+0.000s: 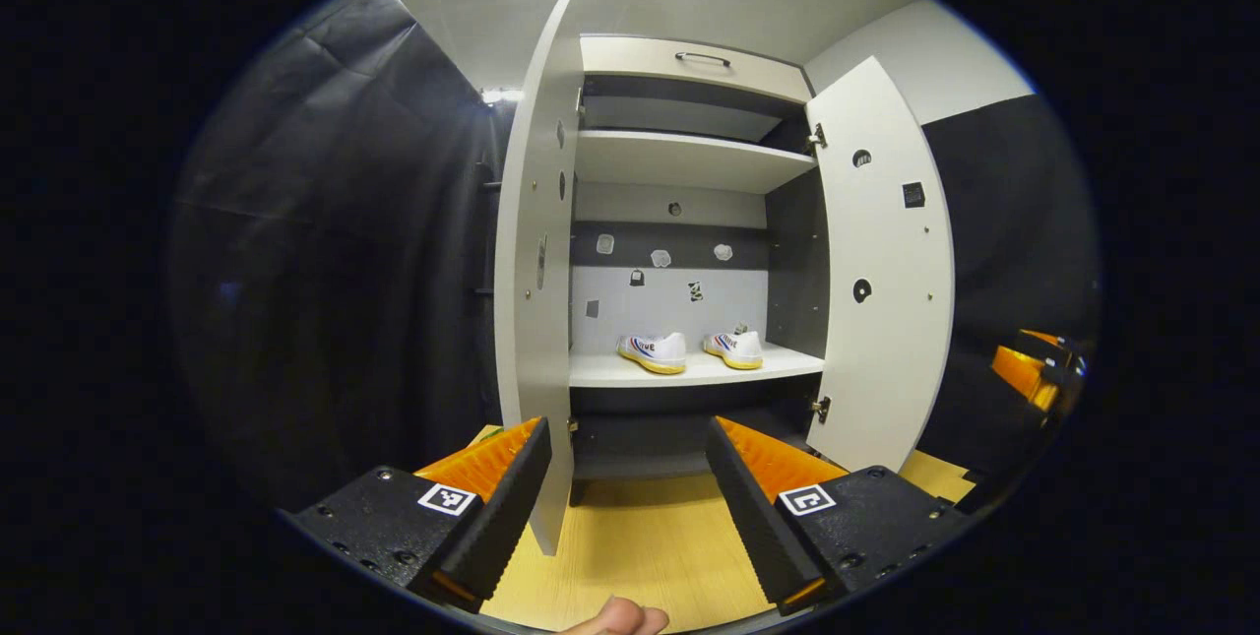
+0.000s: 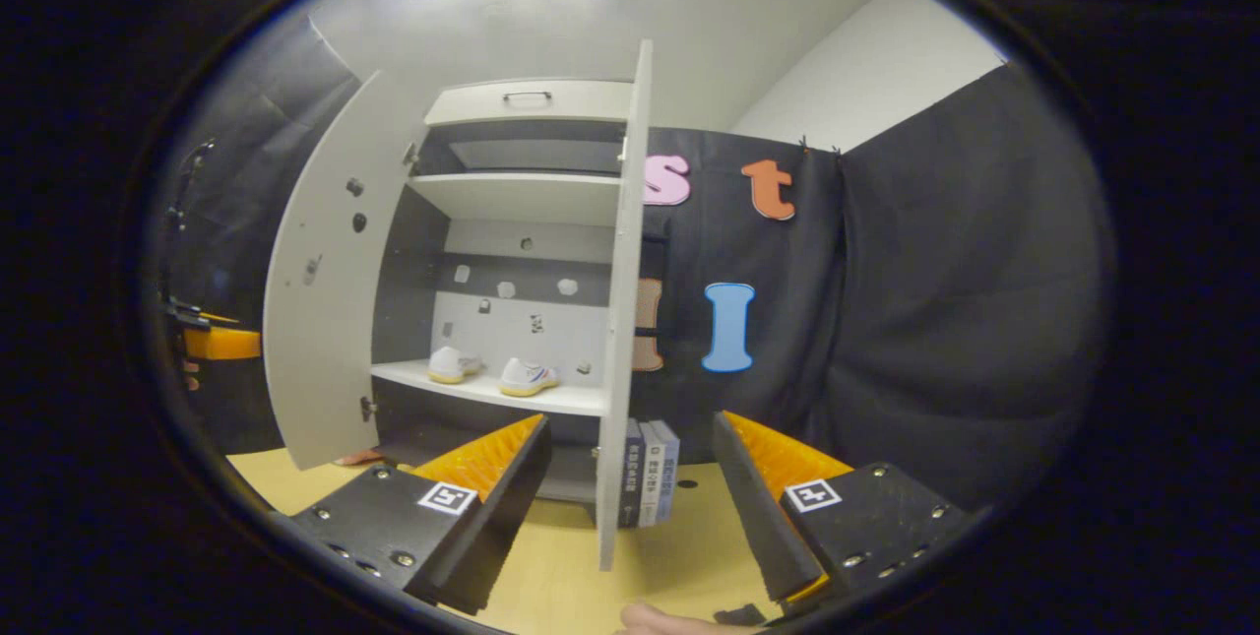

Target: Grab one shoe with the right hand and put it into the shoe cabinet, grab the other shoe with the left hand and put it into the shoe cabinet; then close the right door with the right hand and the left door with the left hand.

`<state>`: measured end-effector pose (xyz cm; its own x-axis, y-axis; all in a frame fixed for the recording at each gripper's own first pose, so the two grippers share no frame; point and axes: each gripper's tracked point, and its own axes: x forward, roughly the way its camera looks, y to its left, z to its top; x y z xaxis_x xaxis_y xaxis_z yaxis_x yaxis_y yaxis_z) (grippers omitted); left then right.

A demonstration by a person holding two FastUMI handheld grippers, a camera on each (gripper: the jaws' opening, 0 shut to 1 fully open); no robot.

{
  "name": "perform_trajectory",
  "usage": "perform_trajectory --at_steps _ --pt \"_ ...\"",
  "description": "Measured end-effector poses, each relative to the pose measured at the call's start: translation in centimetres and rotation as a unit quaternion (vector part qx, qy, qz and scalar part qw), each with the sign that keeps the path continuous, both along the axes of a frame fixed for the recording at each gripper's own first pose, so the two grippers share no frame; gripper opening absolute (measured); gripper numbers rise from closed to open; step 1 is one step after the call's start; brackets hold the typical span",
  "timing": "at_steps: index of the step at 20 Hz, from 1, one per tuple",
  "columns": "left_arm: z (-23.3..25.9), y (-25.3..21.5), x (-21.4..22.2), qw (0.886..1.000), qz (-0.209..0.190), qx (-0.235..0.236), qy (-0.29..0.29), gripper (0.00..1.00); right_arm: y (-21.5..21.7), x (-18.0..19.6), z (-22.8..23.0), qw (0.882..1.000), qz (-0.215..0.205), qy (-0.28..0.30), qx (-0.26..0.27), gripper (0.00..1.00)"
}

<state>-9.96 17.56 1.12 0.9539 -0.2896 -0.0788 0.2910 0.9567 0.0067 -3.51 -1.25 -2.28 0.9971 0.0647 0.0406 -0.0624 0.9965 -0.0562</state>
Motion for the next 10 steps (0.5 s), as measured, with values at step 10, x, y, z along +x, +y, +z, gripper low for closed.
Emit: perform_trajectory --at_steps 10 --pt "0.5 2.5 -1.8 0.999 -0.004 -0.002 -0.033 0.94 -10.4 8.7 6.6 0.999 -0.015 0.005 -0.043 0.98"
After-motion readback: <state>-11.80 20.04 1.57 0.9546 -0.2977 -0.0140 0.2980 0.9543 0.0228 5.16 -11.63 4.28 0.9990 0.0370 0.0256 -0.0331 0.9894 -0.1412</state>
